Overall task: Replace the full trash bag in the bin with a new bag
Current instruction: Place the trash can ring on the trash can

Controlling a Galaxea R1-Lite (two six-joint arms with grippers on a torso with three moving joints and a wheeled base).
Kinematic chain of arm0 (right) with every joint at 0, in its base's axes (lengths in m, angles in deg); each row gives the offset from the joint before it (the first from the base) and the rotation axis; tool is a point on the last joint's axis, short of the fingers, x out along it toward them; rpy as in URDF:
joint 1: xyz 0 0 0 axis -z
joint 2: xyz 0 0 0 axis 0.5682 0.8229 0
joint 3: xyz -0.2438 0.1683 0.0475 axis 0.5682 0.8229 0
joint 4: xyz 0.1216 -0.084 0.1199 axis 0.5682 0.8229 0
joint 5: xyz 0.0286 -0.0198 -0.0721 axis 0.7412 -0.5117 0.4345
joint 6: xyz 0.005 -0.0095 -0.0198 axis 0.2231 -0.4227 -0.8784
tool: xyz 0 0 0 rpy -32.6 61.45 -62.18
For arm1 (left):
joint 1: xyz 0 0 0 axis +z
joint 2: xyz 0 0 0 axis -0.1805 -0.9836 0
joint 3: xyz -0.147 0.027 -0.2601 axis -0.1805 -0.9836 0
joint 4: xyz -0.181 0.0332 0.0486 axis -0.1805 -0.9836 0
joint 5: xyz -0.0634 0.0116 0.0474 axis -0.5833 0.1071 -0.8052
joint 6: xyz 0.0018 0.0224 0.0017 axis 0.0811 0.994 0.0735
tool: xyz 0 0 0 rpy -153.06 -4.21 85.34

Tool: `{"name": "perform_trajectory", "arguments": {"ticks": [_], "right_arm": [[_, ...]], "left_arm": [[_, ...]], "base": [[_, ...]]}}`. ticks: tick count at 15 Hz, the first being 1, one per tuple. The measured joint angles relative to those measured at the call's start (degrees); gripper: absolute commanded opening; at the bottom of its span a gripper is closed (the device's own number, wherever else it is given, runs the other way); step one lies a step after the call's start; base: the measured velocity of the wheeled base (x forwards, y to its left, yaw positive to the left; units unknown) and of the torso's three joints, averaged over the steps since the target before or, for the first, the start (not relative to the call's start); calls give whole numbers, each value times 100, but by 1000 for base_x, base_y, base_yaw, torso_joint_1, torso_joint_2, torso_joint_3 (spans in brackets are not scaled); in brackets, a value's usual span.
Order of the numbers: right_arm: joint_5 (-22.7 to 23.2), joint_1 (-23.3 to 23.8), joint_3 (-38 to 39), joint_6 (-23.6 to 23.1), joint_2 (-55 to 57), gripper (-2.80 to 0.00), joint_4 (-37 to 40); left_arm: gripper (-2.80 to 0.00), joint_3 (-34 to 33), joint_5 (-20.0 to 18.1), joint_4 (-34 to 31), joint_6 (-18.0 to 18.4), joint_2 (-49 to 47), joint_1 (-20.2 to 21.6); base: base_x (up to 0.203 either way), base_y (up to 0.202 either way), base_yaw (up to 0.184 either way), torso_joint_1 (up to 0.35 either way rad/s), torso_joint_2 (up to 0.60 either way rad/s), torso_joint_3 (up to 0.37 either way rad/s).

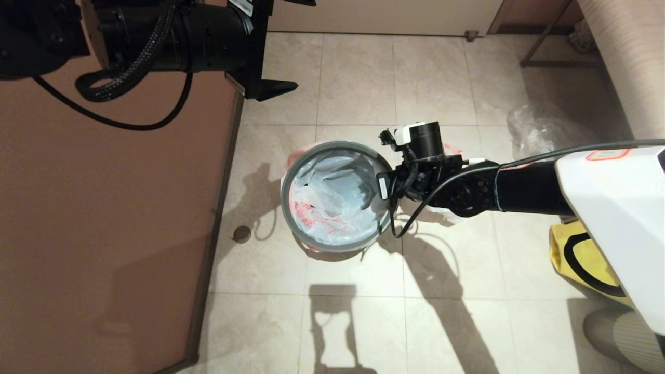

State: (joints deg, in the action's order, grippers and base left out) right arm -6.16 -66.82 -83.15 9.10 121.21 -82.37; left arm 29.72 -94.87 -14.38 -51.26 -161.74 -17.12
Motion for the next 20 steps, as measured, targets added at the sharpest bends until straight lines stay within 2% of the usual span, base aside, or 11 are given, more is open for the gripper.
{"name": "perform_trajectory", "arguments": {"ticks": [20], "right_arm": [[2, 133, -80, -13, 185, -280, -66]], "left_arm": [[0, 0, 2, -3, 2, 0, -6]], "base": [[0, 0, 0, 0, 0, 0]]}}
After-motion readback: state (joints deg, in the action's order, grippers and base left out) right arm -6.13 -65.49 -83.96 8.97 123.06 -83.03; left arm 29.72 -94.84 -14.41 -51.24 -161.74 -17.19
